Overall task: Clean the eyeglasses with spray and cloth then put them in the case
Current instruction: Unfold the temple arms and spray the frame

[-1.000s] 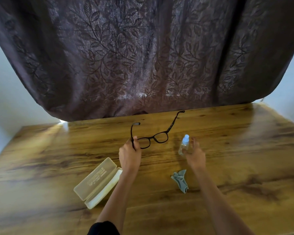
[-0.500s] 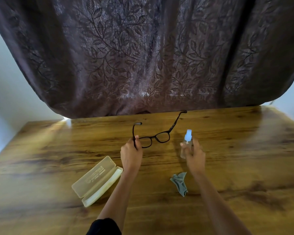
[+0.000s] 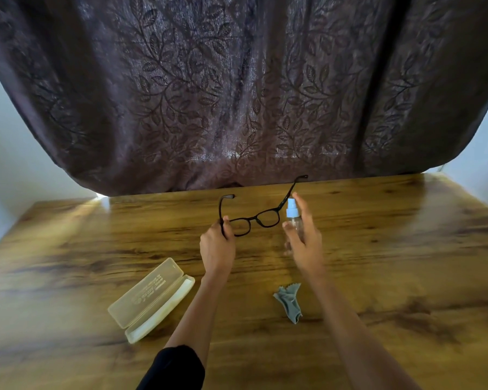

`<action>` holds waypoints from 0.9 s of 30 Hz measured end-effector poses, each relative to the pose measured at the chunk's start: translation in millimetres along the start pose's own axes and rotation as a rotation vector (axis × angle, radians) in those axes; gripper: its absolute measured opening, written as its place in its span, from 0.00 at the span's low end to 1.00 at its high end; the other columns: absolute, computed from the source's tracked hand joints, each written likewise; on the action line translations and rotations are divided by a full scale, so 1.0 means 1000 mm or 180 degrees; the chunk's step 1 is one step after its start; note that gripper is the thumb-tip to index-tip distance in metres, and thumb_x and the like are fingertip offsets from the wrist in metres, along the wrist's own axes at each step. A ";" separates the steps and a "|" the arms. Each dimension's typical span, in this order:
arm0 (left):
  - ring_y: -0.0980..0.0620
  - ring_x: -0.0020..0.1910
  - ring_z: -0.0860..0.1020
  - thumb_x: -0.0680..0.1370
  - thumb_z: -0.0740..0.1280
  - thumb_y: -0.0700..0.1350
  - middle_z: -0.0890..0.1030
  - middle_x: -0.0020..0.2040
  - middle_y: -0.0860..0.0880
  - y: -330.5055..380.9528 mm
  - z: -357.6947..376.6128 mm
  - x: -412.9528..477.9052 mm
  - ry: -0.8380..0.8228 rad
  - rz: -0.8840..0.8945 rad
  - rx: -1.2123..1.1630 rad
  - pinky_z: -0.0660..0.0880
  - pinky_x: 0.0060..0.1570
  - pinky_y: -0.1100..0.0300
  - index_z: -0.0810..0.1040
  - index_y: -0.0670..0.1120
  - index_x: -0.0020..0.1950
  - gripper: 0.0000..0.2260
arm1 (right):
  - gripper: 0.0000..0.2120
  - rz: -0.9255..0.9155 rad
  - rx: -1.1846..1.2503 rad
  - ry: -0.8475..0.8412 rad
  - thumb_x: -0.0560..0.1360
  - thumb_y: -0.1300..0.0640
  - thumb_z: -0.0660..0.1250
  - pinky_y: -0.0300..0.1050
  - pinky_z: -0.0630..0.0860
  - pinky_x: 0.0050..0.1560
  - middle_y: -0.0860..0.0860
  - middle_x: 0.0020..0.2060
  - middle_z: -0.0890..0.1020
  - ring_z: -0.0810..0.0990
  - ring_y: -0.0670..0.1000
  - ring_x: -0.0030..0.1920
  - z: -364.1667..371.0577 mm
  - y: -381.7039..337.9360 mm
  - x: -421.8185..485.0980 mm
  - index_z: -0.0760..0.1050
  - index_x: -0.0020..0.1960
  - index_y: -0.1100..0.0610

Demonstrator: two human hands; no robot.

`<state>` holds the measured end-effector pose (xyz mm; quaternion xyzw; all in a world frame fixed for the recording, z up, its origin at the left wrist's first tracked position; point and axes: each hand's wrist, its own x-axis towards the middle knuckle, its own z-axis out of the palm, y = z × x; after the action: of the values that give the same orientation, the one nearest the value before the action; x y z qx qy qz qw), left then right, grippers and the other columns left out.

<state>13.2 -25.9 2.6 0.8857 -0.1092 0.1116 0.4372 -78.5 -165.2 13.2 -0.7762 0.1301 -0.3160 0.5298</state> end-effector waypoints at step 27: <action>0.51 0.24 0.70 0.81 0.56 0.46 0.73 0.28 0.47 0.003 0.004 0.001 0.0083 0.0139 -0.0010 0.58 0.23 0.65 0.69 0.43 0.36 0.15 | 0.28 -0.0405 -0.1339 -0.0695 0.70 0.62 0.65 0.40 0.70 0.31 0.46 0.32 0.73 0.71 0.45 0.29 0.039 -0.011 -0.004 0.64 0.67 0.44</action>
<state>14.2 -30.7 2.5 0.8809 -0.1229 0.1324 0.4374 -58.2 -129.7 12.6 -0.9057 0.0858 -0.2289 0.3465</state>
